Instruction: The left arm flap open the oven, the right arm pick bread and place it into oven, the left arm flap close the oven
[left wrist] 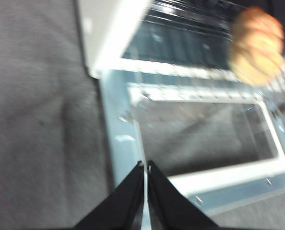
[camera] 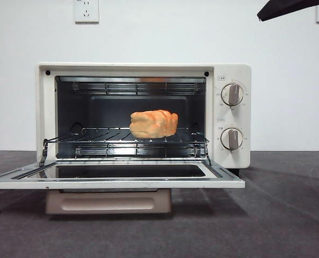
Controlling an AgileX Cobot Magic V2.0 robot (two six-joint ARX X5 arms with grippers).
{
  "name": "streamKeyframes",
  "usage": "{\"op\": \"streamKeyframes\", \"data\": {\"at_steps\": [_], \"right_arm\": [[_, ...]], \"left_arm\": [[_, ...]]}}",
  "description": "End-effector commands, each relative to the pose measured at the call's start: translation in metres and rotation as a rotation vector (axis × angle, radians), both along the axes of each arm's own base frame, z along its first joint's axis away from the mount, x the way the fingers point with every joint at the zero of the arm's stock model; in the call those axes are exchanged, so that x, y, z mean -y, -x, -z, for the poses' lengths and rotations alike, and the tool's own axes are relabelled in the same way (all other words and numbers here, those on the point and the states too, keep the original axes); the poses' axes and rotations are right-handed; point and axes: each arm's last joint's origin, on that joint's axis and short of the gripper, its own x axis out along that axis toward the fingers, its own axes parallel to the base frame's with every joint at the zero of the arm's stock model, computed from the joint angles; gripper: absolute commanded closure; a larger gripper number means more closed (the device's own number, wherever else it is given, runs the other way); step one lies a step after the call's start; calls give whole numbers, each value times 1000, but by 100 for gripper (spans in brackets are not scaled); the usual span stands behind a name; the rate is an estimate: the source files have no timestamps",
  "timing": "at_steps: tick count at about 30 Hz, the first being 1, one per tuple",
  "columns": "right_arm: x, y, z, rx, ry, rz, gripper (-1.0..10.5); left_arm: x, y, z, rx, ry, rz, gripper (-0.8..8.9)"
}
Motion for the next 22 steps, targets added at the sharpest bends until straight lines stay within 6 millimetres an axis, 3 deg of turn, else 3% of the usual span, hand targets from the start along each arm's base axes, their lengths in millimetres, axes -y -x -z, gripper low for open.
{"op": "streamKeyframes", "data": {"at_steps": [1, 13, 22], "right_arm": [[-2, 1, -3, 18, -2, -21, 570], [-2, 0, -3, 17, -2, -20, 570], [-2, 0, -3, 17, -2, -19, 570]], "left_arm": [[-8, -11, 10, -38, -23, 2, 799], [-15, -46, 51, -168, -34, 44, 799], [-14, -62, 74, -223, 9, 81, 799]]}}
